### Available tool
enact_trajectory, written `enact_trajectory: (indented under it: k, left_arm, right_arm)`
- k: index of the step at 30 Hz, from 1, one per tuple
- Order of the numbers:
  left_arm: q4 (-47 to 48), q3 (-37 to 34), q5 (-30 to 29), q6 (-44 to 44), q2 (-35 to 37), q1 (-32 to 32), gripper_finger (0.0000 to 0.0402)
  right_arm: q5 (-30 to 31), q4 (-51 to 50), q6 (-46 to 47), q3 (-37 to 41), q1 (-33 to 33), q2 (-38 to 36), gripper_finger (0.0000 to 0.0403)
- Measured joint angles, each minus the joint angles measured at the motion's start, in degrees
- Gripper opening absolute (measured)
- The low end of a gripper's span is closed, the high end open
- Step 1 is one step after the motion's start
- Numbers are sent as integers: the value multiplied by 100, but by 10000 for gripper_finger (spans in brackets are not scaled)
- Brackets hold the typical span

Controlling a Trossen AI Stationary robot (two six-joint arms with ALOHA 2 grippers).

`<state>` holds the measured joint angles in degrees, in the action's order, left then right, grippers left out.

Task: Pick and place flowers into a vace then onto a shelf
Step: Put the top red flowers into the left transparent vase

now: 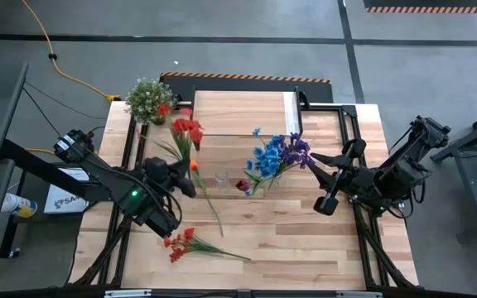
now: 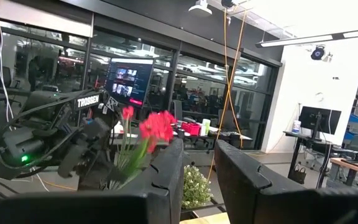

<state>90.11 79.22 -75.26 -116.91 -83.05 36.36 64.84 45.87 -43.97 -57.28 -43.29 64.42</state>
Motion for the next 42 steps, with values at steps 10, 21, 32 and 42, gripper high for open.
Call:
enact_trajectory:
  k: [10, 21, 32, 42]
  left_arm:
    - [-692, -472, -1402, -190, -22, -422, 39]
    - [-1971, -1039, -1493, -92, -22, -903, 39]
    - [-3040, -1375, -1489, 464, -24, -1178, 39]
    - [-3998, -1377, -1487, 1673, -56, -1263, 39]
  right_arm:
    - [-4, 0, 1, 0, 0, 0, 83]
    - [-4, 1, 4, 0, -96, 0, 83]
    - [7, 2, 2, 0, -109, 0, 83]
    - [116, 2, 0, 0, -108, 0, 83]
